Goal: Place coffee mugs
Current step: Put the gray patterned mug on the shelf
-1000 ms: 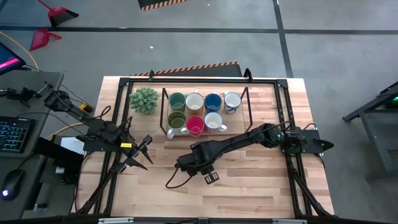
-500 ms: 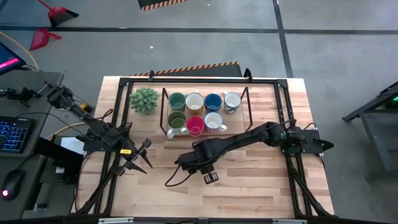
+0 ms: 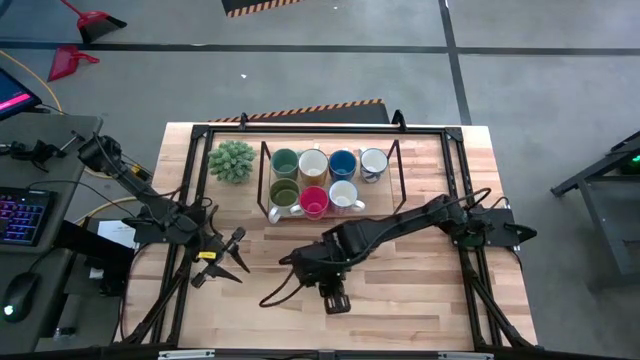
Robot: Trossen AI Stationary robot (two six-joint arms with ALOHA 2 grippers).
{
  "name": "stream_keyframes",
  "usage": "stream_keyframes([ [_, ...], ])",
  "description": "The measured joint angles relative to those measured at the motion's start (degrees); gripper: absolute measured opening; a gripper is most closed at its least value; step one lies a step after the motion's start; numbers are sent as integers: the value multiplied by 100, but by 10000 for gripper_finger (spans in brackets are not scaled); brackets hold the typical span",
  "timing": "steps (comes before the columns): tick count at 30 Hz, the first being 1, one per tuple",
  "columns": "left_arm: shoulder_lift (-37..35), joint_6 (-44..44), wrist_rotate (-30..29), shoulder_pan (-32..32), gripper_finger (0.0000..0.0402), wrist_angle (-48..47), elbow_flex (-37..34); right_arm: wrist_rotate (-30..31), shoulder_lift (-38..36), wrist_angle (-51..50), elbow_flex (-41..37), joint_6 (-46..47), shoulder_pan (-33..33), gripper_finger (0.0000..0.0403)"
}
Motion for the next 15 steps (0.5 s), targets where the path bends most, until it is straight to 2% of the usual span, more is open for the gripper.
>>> stream_keyframes([
  [3,209,-42,-294,-85,129,325,13,-118,-130,113,-9,534,65,114],
  [5,424,64,-387,-134,129,211,176,-79,-186,116,-4,721,104,114],
  [11,1215,586,-494,-299,129,-949,1244,-24,-245,155,-4,1078,152,114],
  [15,1777,589,-741,-381,129,-1581,1957,-22,-245,156,-4,1159,146,114],
])
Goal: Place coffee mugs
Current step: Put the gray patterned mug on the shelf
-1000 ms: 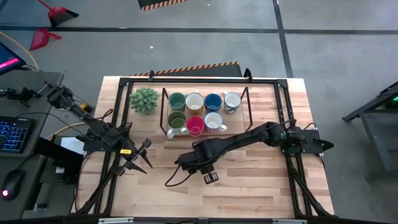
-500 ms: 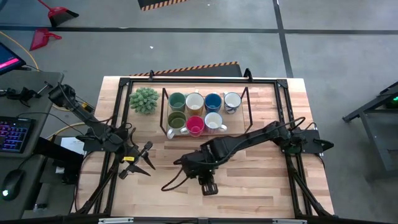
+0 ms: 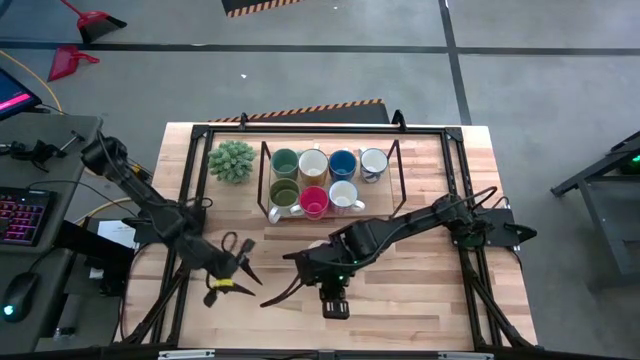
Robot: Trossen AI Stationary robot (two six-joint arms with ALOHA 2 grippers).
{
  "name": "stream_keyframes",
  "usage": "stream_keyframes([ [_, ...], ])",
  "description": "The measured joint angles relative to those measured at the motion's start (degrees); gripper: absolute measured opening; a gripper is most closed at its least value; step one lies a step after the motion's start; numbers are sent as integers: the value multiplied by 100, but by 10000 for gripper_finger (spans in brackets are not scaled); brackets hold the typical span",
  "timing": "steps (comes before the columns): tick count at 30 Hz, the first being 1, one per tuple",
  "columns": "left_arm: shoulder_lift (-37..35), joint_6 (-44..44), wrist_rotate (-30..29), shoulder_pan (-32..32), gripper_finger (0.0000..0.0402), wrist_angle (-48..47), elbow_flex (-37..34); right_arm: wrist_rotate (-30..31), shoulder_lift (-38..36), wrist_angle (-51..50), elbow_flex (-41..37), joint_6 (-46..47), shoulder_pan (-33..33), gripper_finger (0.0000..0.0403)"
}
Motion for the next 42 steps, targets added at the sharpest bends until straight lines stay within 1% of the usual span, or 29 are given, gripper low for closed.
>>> stream_keyframes([
  [5,591,-548,-194,-42,129,-581,551,44,0,30,0,-247,-35,114],
  [8,805,-873,-213,-78,129,-629,748,281,0,87,0,-289,-49,114],
  [11,913,-994,-330,-208,129,-694,874,619,0,21,0,-45,-82,114],
  [14,980,-1041,-606,-435,129,-788,915,1262,0,-554,0,63,-114,114],
  [16,999,-1046,-767,-638,129,-811,917,1830,2,-1219,0,283,-121,114],
  [18,999,-1048,-952,-865,129,-867,916,2115,2,-1528,-49,644,-148,114],
  [21,997,-1050,-1252,-1184,129,-937,917,2059,15,-1482,-92,1208,-213,114],
  [25,942,-1051,-1520,-1568,129,-1178,915,2166,43,-1070,-92,1745,-254,114],
  [26,904,-1054,-1524,-1656,129,-1241,917,2241,57,-984,-92,1836,-254,114],
  [29,700,-1266,-1559,-1964,129,-1848,904,2356,61,-672,-92,2122,-254,114],
  [31,457,-1505,-1626,-2183,129,-2004,722,2452,61,-563,-92,2373,-252,114],
  [37,-619,-1595,-1928,-2782,129,-1556,-279,2766,61,-501,-92,3366,-207,114],
  [42,-1535,-1147,-2037,-2875,129,-1427,-1030,3002,61,-561,-92,3843,-219,114],
])
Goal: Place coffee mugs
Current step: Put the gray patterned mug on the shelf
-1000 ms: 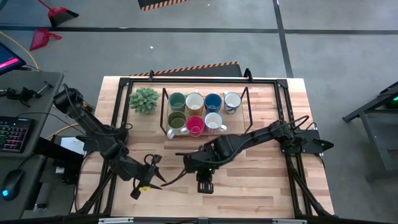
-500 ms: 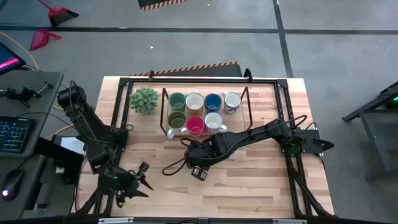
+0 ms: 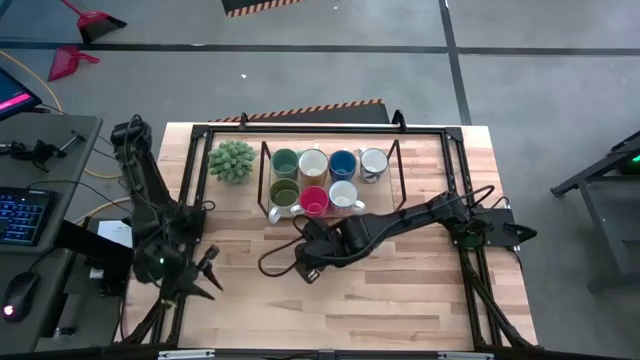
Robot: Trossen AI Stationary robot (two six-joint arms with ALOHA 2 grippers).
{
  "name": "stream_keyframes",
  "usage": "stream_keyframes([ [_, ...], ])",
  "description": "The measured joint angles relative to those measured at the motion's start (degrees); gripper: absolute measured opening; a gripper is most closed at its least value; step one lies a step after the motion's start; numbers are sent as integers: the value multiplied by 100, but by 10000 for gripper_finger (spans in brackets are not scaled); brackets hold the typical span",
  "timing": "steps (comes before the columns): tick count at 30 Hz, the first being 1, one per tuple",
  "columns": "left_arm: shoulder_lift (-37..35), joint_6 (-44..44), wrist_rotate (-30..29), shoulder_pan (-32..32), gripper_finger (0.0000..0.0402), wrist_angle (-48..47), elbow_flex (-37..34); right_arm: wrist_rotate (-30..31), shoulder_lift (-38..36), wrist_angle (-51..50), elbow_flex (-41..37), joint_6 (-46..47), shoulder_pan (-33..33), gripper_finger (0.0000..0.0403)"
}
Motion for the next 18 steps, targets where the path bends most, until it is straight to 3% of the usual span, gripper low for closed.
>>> stream_keyframes([
  [8,-1264,1058,-21,864,129,1,-623,54,-2,-634,0,507,-136,114],
  [12,-1678,1397,788,1676,129,4,-667,135,-2,-700,0,502,-211,114],
  [18,-1705,1945,2029,3079,129,-9,-667,130,-2,-702,0,460,-319,114],
])
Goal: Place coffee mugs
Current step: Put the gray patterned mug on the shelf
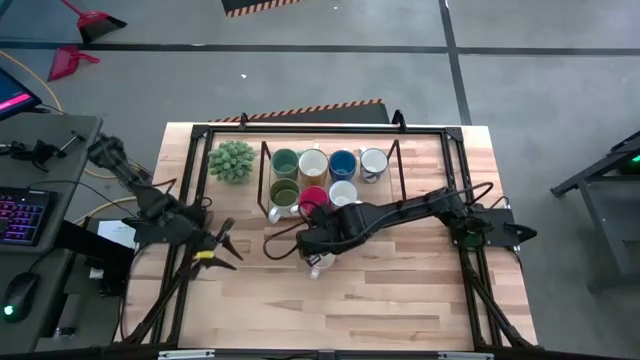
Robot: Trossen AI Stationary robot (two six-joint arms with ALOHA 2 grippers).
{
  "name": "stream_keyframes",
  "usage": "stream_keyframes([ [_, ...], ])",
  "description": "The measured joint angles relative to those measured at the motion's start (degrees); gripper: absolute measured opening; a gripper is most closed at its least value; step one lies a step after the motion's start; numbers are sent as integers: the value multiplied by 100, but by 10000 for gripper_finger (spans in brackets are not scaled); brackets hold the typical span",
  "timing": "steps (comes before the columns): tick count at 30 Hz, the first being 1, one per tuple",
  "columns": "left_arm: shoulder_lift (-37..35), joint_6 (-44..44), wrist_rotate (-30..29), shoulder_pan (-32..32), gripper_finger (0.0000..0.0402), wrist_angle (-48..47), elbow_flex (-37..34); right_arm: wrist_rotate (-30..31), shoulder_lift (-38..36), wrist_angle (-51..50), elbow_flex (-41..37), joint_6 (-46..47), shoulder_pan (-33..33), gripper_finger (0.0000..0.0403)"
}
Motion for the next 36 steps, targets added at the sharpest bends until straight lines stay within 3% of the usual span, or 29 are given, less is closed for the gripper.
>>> stream_keyframes([
  [5,64,115,1053,1060,129,283,-4,-97,102,-280,2,333,-42,114],
  [11,67,414,1410,1767,129,460,-2,-493,405,-414,0,478,-3,114],
  [23,133,464,1448,1910,129,458,-3,-938,768,-526,4,1478,50,114],
  [36,142,465,1446,1910,129,486,-3,-1021,1125,-208,0,1511,98,114],
])
